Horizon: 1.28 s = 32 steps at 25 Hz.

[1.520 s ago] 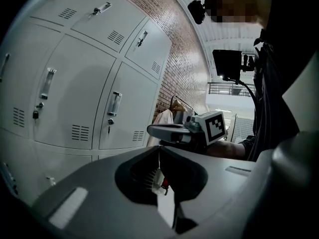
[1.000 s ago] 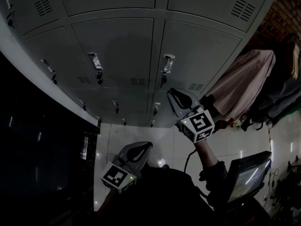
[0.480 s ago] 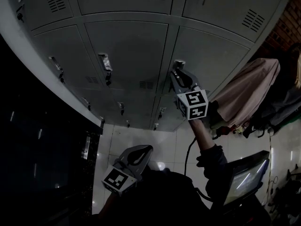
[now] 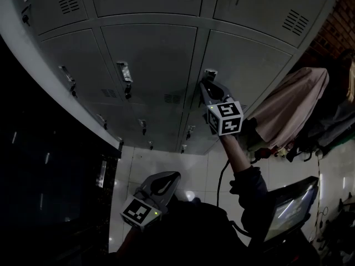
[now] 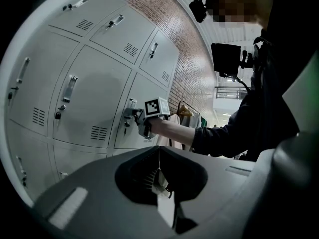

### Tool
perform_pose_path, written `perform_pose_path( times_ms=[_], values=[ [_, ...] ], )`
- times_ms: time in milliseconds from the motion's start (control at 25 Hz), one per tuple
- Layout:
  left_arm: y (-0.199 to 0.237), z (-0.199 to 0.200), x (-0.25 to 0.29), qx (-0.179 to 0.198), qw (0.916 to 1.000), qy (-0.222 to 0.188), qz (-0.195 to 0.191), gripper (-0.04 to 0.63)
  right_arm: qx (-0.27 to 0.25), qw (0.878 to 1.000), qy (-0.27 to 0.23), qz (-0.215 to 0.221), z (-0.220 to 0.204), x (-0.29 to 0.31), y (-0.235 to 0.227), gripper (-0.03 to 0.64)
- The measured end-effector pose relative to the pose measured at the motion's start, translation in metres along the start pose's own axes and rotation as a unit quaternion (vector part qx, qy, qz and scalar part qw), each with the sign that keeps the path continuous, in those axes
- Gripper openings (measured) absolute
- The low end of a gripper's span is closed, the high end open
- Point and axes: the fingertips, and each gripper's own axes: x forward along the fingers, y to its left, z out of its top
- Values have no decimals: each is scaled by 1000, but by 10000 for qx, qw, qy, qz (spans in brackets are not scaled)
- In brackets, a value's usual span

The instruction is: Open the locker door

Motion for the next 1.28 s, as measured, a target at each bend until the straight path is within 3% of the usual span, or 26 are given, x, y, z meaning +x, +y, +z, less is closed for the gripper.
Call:
perform_pose_path(
  times_ms=[240,520,720,960,1280],
  values=[
    [-11,-3,-1,1,10000,22,-87,15,-43,9991,-91,421,-2,-39,22,41],
    [-30,-12,10,21,9991,188,-390,15,245,9927,-644,989,1,-154,49,43],
    [-46,-15,26,7,9968,330,-725,16,327,9950,-682,644,-9,-219,36,46],
    [-65,-14,42,150,9936,360,-1060,15,246,9975,-641,165,-15,-254,17,2],
    [-66,-15,44,28,9943,424,-979,16,153,9974,-640,-291,-12,-281,2,2]
  ],
)
